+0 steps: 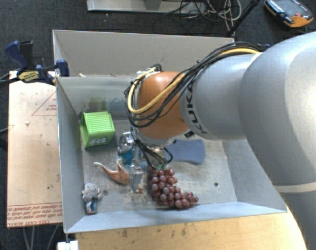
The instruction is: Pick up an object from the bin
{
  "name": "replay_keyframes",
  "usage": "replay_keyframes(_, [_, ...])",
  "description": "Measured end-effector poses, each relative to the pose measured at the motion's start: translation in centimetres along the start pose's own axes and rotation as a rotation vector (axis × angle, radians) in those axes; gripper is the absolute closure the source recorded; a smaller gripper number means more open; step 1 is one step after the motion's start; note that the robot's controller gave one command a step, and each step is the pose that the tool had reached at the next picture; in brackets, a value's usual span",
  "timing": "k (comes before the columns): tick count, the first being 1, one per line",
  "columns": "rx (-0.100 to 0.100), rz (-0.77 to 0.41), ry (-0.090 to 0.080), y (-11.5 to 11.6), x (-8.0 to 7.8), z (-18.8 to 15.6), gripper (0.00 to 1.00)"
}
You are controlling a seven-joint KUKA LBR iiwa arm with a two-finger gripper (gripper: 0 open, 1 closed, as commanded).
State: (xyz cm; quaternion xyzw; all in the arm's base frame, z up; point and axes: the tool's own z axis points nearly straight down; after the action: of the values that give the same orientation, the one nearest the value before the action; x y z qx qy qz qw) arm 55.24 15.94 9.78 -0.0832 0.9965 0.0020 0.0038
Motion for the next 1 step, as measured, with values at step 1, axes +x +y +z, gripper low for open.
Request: replay_keyframes(1, [0.000, 0.036, 0.003, -1.57, -0.14, 2.67, 0.00])
